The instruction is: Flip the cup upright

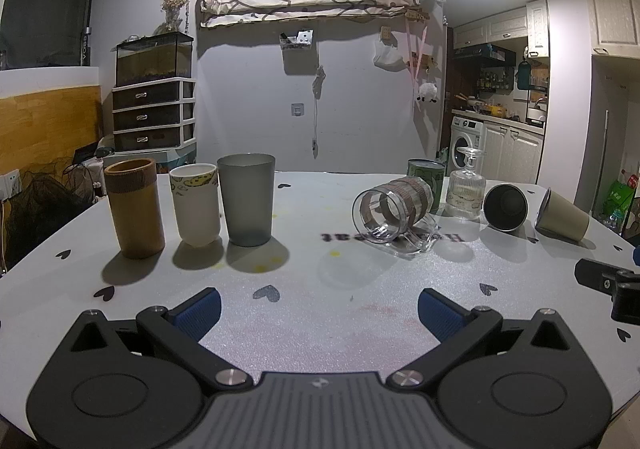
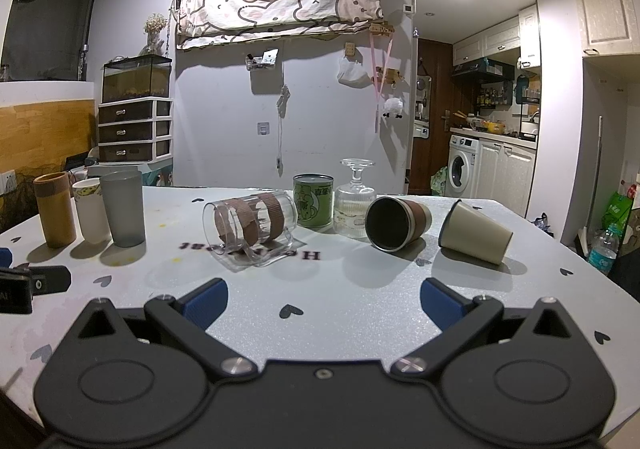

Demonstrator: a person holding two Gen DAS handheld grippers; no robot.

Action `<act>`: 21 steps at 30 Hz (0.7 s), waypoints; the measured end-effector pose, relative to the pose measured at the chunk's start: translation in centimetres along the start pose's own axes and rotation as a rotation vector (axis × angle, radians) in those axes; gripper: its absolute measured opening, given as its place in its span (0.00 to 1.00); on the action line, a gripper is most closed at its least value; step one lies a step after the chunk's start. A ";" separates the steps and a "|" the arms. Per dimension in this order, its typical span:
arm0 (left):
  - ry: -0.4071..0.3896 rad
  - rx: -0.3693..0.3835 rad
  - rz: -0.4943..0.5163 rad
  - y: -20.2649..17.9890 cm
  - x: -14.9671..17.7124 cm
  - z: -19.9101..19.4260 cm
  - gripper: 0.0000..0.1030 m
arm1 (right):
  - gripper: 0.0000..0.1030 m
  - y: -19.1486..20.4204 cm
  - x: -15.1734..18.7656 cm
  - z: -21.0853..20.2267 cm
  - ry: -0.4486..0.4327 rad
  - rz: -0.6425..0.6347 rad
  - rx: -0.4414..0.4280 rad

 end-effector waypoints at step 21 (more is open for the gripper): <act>0.000 0.000 -0.001 0.1 0.0 0.0 1.00 | 1.00 0.0 0.0 0.0 0.001 -0.002 0.000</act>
Point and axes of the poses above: each gripper's, at about its wrist camera, not at the fingertips, and z roughly the way its jaws point, y to its left, x to its underside, the point moved 9 cm from there along z, roughly the way its jaws point, and after that the axes turned 13 degrees about -z, right-handed, at the moved point
